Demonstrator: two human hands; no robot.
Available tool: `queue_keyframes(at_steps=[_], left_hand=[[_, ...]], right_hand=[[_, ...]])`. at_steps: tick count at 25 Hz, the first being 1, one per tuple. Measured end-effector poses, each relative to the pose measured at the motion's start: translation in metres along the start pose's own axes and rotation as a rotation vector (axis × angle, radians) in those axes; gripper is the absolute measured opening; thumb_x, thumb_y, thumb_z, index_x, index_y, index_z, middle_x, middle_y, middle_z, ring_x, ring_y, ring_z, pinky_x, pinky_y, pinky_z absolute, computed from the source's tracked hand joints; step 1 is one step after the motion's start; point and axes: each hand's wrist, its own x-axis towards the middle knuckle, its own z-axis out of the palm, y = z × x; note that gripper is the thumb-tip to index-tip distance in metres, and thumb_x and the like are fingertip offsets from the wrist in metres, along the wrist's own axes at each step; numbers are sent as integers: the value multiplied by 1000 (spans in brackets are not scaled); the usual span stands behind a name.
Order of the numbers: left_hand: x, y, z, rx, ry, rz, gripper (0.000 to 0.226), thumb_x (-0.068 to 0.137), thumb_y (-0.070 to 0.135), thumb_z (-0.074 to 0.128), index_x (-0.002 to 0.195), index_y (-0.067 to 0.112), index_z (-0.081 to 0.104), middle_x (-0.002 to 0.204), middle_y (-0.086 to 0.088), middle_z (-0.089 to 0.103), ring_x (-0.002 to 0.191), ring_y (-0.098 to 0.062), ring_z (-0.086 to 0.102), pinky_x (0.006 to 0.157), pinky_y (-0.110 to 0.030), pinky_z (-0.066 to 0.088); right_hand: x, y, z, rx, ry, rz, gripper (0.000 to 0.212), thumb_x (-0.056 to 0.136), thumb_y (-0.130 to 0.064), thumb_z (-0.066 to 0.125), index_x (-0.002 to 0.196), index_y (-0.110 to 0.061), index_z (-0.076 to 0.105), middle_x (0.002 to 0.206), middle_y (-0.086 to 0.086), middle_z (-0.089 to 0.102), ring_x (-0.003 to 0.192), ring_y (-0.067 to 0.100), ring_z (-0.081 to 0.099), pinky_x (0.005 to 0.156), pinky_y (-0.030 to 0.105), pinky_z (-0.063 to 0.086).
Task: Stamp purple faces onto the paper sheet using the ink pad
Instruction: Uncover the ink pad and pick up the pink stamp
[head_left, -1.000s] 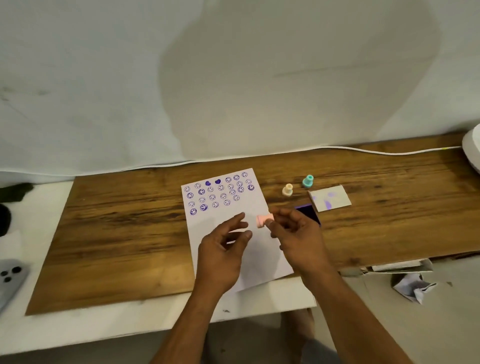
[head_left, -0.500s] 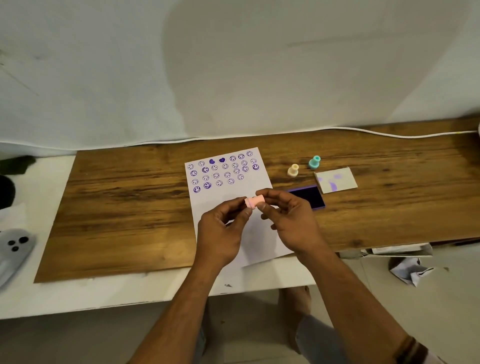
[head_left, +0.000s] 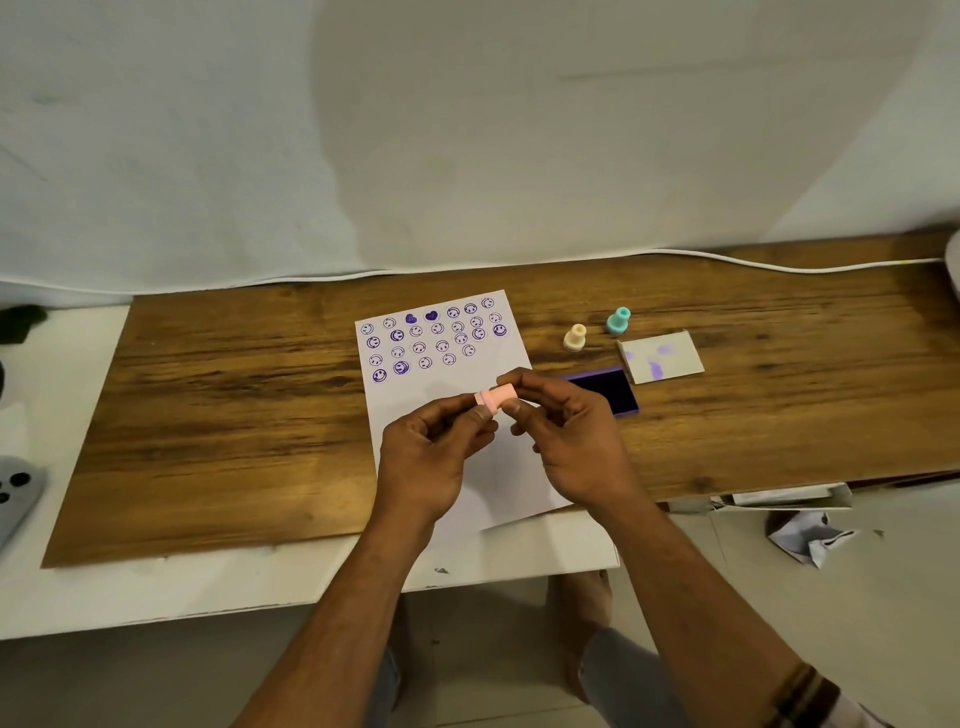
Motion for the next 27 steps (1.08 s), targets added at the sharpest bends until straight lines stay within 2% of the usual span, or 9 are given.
queue_keyframes(at_steps=[4,7,9,11,13,15,20,24,27], left_hand=[[3,0,-3,-122,25,-110,13,91,21,77,103,23,82,97,-3,84,91,-26,81,86,-38,65],[7,-3,-10,-139,63,-121,19,90,17,78,108,14,81,105,-8,82,95,-28,80,88,-41,65],[9,-6,-12,-94,80,-103,21,89,15,78,110,13,79,112,-9,80,97,-28,79,92,-44,64],[9,-9,-12,-78,93,-97,20,89,13,78,109,17,79,111,-7,80,96,-25,80,93,-44,63],[9,-9,-11,-57,113,-94,18,89,14,79,104,24,79,107,1,81,94,-21,80,92,-42,64],[9,-9,-12,-49,122,-92,18,89,14,79,99,29,78,101,8,81,93,-18,80,89,-39,64],[10,-9,-14,-50,114,-83,18,89,12,78,97,29,78,90,15,82,90,-15,80,86,-32,65],[10,-8,-15,-57,129,-91,18,89,13,78,105,22,79,106,1,81,96,-21,79,92,-40,64],[10,-8,-16,-49,136,-93,17,89,14,79,100,27,79,107,3,80,97,-21,79,94,-43,63]], right_hand=[[2,-1,-3,4,32,-40,36,94,-8,72,112,-39,70,105,-26,74,84,1,69,64,13,54],[9,2,-20,-103,185,3,26,91,-30,77,112,-44,72,99,-34,72,88,-4,67,63,10,52],[14,10,-38,-290,317,51,25,89,-43,77,114,-43,72,100,-29,70,90,-2,66,62,9,49],[18,22,-51,-461,359,65,28,92,-42,75,119,-36,70,109,-17,68,95,6,64,69,16,52],[20,31,-55,-642,343,51,25,95,-37,73,120,-32,69,112,-8,71,102,12,63,77,30,59],[21,38,-53,-779,330,11,26,97,-31,72,122,-28,70,113,-3,73,104,18,61,81,36,58],[23,43,-48,-920,311,-88,29,95,-20,74,124,-21,71,118,1,74,106,22,60,79,30,44],[20,43,-42,-919,335,-58,28,96,-22,73,124,-20,70,117,3,75,104,24,60,75,31,44],[21,40,-37,-950,363,-37,27,96,-25,73,123,-19,71,116,3,76,106,28,61,78,32,45]])
